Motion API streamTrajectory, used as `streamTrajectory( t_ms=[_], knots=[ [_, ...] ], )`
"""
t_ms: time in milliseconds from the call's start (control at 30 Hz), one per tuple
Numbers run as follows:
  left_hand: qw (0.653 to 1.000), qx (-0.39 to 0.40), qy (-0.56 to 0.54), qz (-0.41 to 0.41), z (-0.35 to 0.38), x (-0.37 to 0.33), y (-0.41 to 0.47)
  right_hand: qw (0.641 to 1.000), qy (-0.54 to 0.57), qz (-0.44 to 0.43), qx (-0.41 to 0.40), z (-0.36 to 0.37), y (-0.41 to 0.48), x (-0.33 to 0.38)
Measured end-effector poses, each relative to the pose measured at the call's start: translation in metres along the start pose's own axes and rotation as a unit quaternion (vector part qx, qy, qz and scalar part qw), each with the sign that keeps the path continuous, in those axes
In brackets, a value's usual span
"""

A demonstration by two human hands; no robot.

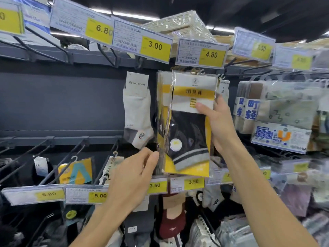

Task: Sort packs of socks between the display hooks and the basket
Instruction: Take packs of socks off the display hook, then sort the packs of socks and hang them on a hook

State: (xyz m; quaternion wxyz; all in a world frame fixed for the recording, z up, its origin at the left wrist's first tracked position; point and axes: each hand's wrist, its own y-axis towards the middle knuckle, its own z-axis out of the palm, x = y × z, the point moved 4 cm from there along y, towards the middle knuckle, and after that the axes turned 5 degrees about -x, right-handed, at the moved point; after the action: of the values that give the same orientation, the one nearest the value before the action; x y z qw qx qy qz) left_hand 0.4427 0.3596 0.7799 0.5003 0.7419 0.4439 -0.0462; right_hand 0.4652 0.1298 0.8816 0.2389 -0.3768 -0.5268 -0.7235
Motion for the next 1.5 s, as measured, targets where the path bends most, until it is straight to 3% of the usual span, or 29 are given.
streamTrajectory(
  t_ms=[133,333,467,533,600,667,733,833,933,1033,1133,1367,1500],
  knots=[
    [0.997,0.014,0.067,0.025,0.007,0.002,-0.003,0.996,-0.078,-0.049,0.019,0.007,0.03,-0.001],
    [0.99,0.02,0.13,0.046,0.011,0.003,-0.002,0.982,-0.174,-0.057,0.046,0.013,0.041,-0.015],
    [0.985,0.029,0.158,0.066,0.009,-0.004,-0.002,0.97,-0.237,-0.054,0.013,0.016,0.02,-0.007],
    [0.979,0.021,0.18,0.093,0.005,-0.009,-0.003,0.949,-0.302,-0.075,-0.049,0.017,-0.011,0.0],
    [0.982,-0.023,0.144,0.121,-0.001,-0.016,-0.007,0.919,-0.351,-0.153,-0.096,0.016,-0.057,0.007],
    [0.983,-0.062,0.043,0.169,-0.001,-0.027,-0.02,0.909,-0.344,-0.222,-0.076,0.016,-0.112,0.005],
    [0.975,-0.045,-0.078,0.204,0.016,-0.043,-0.041,0.911,-0.339,-0.232,-0.041,0.009,-0.167,-0.009],
    [0.961,0.065,-0.203,0.177,0.068,-0.066,-0.093,0.932,-0.335,-0.122,-0.067,-0.029,-0.246,-0.048],
    [0.933,0.257,-0.232,0.099,0.144,-0.078,-0.173,0.924,-0.354,0.064,-0.13,-0.096,-0.332,-0.088],
    [0.87,0.459,-0.173,0.051,0.216,-0.085,-0.276,0.876,-0.387,0.253,-0.138,-0.168,-0.429,-0.122],
    [0.786,0.612,-0.081,0.04,0.267,-0.095,-0.378,0.81,-0.409,0.399,-0.132,-0.233,-0.53,-0.145],
    [0.633,0.774,-0.021,-0.011,0.35,-0.118,-0.539,0.68,-0.376,0.616,-0.131,-0.345,-0.708,-0.163],
    [0.595,0.801,0.007,-0.063,0.402,-0.109,-0.598,0.637,-0.355,0.668,-0.151,-0.396,-0.757,-0.193]
  ],
)
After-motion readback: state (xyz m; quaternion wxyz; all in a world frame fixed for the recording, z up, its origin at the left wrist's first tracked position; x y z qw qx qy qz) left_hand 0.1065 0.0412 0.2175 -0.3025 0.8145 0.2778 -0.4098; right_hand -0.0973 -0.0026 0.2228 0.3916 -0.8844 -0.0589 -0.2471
